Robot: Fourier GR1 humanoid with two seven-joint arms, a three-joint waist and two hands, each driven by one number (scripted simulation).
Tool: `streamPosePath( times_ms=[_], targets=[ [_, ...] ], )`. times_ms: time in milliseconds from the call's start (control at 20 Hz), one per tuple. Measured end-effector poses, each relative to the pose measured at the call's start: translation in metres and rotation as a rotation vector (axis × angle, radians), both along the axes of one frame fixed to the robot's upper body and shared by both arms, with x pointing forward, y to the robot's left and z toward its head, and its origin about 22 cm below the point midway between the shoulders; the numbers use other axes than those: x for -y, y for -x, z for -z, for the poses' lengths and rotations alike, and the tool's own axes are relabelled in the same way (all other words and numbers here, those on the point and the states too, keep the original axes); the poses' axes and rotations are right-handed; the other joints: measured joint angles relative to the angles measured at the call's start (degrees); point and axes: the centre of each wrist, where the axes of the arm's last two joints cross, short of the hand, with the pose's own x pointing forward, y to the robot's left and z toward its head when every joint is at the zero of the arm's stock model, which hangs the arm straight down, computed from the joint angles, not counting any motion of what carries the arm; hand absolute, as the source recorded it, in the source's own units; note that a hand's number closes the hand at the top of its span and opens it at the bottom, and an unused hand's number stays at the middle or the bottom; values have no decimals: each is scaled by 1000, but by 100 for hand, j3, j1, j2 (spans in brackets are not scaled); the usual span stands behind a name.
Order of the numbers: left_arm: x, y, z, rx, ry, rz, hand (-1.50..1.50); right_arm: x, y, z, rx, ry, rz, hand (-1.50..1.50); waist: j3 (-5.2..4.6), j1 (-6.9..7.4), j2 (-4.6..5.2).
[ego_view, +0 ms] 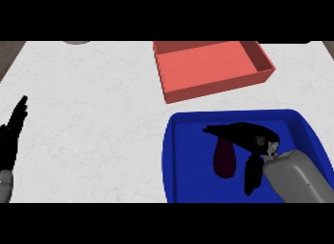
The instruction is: Pick the eggplant from the tray and place it in the cardboard box
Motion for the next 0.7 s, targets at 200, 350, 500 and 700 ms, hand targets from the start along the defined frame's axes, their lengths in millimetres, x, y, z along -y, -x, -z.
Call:
streamPosePath(
  times_ms=[200, 350, 500, 700],
  targets=[
    [-5, 1, 3, 4, 5, 3, 0, -1, 5, 13, -15, 53, 18, -150, -5, 4, -8],
    [0, -2, 6, 2, 3, 4, 0, -6, 7, 25, -2, 67, 25, 150, -17, 7, -29],
    [-2, -6, -1, 6, 4, 8, 0, -11, 0, 29, 74, 75, 39, 150, -34, 13, -54],
    [0, -5, 0, 0, 3, 10, 0, -16, -3, 36, 199, 60, 51, 150, -37, 21, -67]
  ],
)
